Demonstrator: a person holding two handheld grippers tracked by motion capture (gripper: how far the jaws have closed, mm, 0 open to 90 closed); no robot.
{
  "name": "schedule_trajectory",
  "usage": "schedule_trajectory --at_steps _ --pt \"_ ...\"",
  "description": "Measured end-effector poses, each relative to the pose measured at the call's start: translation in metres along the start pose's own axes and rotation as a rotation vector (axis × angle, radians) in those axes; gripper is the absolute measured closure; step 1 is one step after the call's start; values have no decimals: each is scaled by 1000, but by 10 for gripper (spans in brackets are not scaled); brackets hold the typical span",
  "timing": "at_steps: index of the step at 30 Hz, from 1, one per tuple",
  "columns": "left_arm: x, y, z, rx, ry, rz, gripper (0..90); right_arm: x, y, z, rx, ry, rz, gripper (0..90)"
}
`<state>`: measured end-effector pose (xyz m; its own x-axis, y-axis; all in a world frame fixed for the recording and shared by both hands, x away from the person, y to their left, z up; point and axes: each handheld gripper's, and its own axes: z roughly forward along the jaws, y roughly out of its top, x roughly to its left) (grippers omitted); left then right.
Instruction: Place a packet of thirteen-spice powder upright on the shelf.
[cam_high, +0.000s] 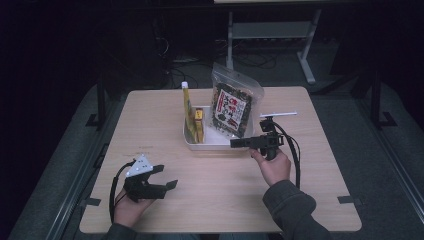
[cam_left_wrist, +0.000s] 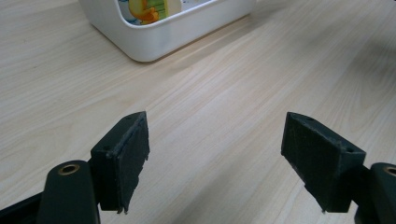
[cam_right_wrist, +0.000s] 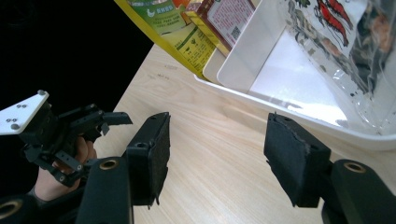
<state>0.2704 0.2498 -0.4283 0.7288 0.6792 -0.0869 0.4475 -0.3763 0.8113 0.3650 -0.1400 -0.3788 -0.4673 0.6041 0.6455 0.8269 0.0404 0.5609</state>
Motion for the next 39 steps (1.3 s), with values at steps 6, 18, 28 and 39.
schedule_trajectory --at_steps 6,18,28,39 --pt "0 0 0 -2 -3 1 222 -8 -5 -3 16 15 3 382" --pt "1 -1 0 1 0 -3 217 -24 -19 -19 25 30 16 377" --pt "2 -1 0 7 0 -3 216 -39 -31 -34 18 32 38 379" --pt "2 -2 1 12 -5 -6 216 -51 -42 -48 5 30 51 377"
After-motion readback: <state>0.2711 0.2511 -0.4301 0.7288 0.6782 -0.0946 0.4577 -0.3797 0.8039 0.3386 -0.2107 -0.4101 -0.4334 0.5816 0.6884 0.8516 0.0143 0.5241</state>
